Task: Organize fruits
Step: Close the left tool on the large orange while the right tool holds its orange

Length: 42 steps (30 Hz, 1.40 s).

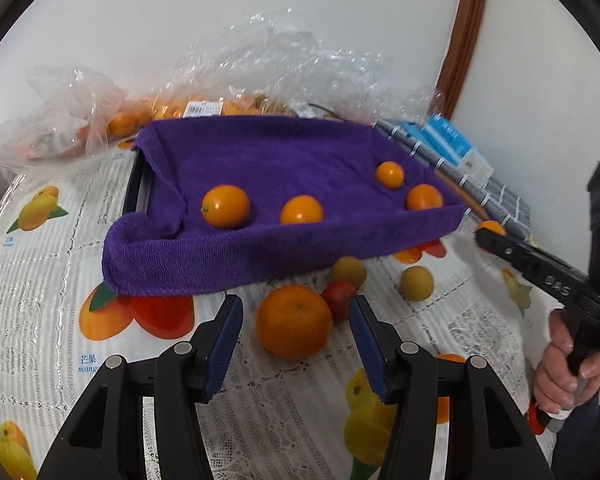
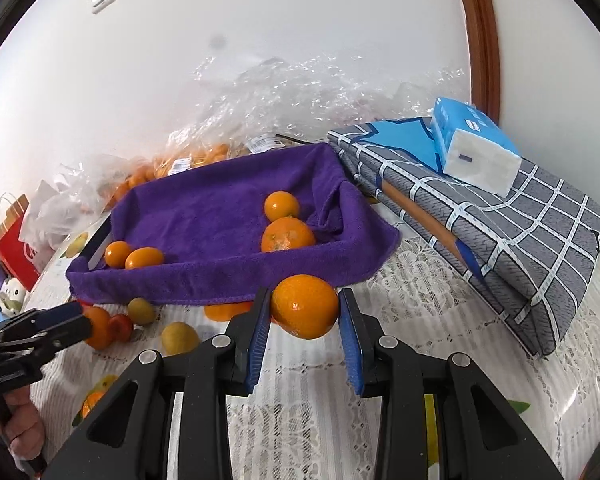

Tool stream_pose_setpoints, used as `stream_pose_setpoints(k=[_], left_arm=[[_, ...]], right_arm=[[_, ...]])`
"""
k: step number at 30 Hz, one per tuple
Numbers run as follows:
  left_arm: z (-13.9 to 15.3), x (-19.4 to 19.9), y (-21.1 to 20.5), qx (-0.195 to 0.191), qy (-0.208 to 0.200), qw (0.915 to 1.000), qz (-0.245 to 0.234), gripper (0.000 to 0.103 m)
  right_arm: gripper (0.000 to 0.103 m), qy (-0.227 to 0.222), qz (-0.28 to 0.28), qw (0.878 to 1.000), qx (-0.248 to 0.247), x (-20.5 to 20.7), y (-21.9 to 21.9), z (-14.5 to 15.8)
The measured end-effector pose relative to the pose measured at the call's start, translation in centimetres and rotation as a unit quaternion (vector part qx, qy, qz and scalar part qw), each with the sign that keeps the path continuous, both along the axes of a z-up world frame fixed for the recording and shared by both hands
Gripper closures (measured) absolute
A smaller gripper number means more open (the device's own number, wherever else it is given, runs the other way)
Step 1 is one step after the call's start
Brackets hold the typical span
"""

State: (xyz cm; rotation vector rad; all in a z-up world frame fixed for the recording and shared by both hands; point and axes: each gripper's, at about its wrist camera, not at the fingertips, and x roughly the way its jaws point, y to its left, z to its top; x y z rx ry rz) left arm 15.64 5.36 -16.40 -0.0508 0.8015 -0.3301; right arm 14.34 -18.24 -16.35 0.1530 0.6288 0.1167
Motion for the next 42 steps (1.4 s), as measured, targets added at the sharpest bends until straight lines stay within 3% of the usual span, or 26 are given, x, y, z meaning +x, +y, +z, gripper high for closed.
stream_pose_setpoints(k=[3,5,7,11,14,17,20,31,39,42], left_arm=[[-0.2,0.1,-0.1,0.003,0.007,1.0000,0.001,0.051],[-0.4,0.2,-0.2,0.003,0.013,0.9999,-0.002,0.063],[-0.3,0.2,-0.2,0.000,0.012,0.9999,-0.005,0.064],[0.4,-0.6,0.6,0.002,-0.009,0.9998,0.018,0.064],[-0.1,-0.8,1.4,0.018,0.008,0.9991,0.039,0.064],[-0.2,-0.7,1.9,0.004,0.017,0.9991,0.038,0.063],[-0.9,-0.3,1.4,0.016,0.038,0.9987,0.031,0.061],[-1.0,0.1,1.3,0.019,0.036,0.9986,0.033,0.060],[-1.1,0.0,0.8,0.045,0.032,0.9980,0.030,0.059],[-0.8,-0.3,1.4,0.023,0.025,0.9990,0.030,0.064]], right_arm=[[0.069,0.001,0.000,1.000,-0.002,-0.1,0.1,0.0],[0.069,0.005,0.002,1.000,-0.001,-0.1,0.1,-0.1],[0.069,0.006,0.005,1.000,0.001,0.0,0.1,-0.2],[0.069,0.012,0.021,1.000,0.013,0.2,0.1,-0.4],[0.069,0.011,0.020,1.000,0.021,0.2,-0.2,-0.5],[0.069,0.013,0.019,0.999,0.023,0.3,-0.3,-0.6],[0.069,0.014,0.024,0.999,0.020,0.4,0.0,-0.6],[0.069,0.015,0.036,0.999,0.006,0.7,0.8,-0.5],[0.069,0.012,0.037,0.999,0.012,0.5,0.5,-0.5],[0.069,0.008,0.031,0.999,0.019,0.4,0.3,-0.4]])
